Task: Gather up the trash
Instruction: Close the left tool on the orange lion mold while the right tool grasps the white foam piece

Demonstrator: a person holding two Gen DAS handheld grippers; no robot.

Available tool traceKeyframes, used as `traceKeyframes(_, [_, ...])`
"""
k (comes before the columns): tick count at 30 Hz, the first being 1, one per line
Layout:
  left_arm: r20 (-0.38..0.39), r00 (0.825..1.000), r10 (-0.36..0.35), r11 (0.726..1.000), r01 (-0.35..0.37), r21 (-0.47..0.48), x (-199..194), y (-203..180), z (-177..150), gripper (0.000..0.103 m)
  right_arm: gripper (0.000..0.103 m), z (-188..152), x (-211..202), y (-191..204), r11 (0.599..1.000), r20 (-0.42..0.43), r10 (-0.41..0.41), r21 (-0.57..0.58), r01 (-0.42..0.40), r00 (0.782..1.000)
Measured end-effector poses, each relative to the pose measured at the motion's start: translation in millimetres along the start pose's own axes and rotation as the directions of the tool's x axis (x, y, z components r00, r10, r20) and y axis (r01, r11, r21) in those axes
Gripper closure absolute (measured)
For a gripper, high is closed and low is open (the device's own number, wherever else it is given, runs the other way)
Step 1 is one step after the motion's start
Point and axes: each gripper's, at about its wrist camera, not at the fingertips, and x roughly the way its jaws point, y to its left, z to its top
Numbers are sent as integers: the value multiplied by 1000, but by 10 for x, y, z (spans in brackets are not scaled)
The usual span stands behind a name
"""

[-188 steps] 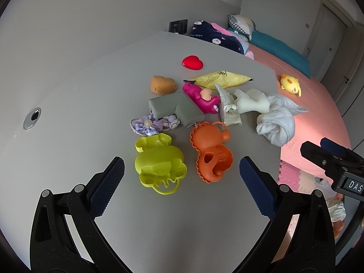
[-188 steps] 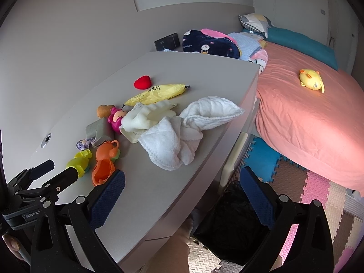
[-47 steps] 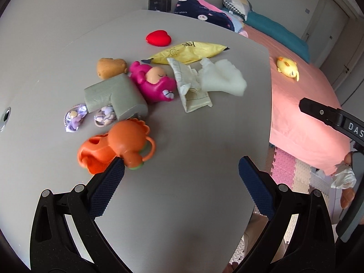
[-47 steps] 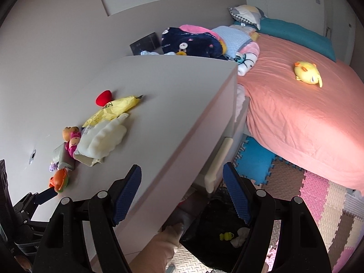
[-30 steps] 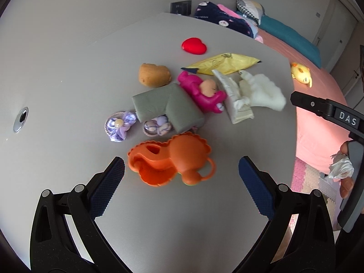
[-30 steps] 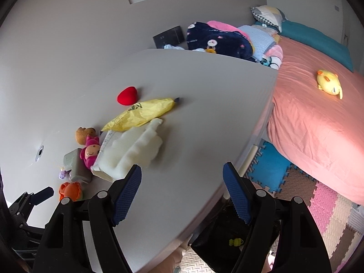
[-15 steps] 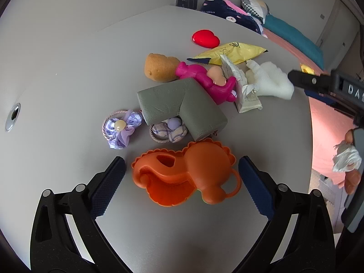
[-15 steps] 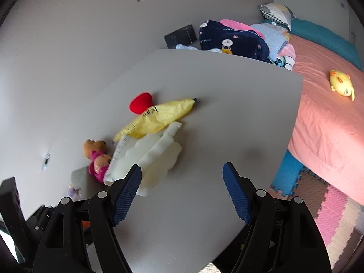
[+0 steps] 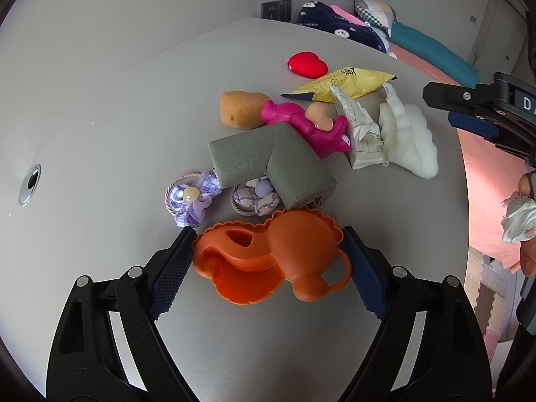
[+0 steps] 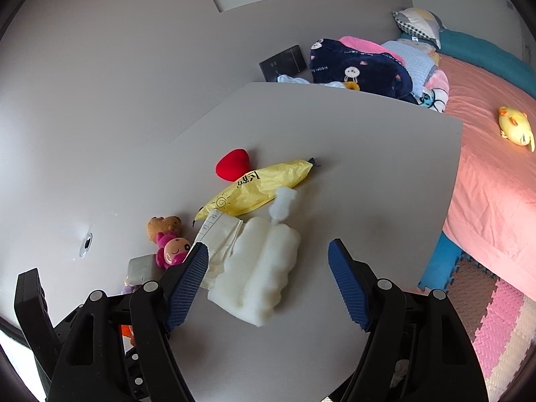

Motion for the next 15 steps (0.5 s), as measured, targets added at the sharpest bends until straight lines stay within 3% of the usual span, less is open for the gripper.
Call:
traceKeyframes(5, [-4, 1000, -1, 1000, 1, -2, -1, 11, -4, 20, 29, -18, 208, 18, 1000, -44, -8, 0, 8, 999])
traceKeyframes(7, [-5, 1000, 1, 1000, -1, -1, 9, 11, 0, 20, 34, -37, 280, 28, 1000, -60, -5, -3, 5, 998])
traceKeyframes(9, [-3, 1000, 5, 1000, -5, 3, 19, 6, 4, 20, 51, -55, 357, 36, 1000, -86, 22, -2, -22, 996])
traceKeyframes(15, [11, 1000, 19, 1000, -19, 16, 2, -44, -12, 20, 81, -83, 291, 98, 999, -75, 23, -40, -27, 997])
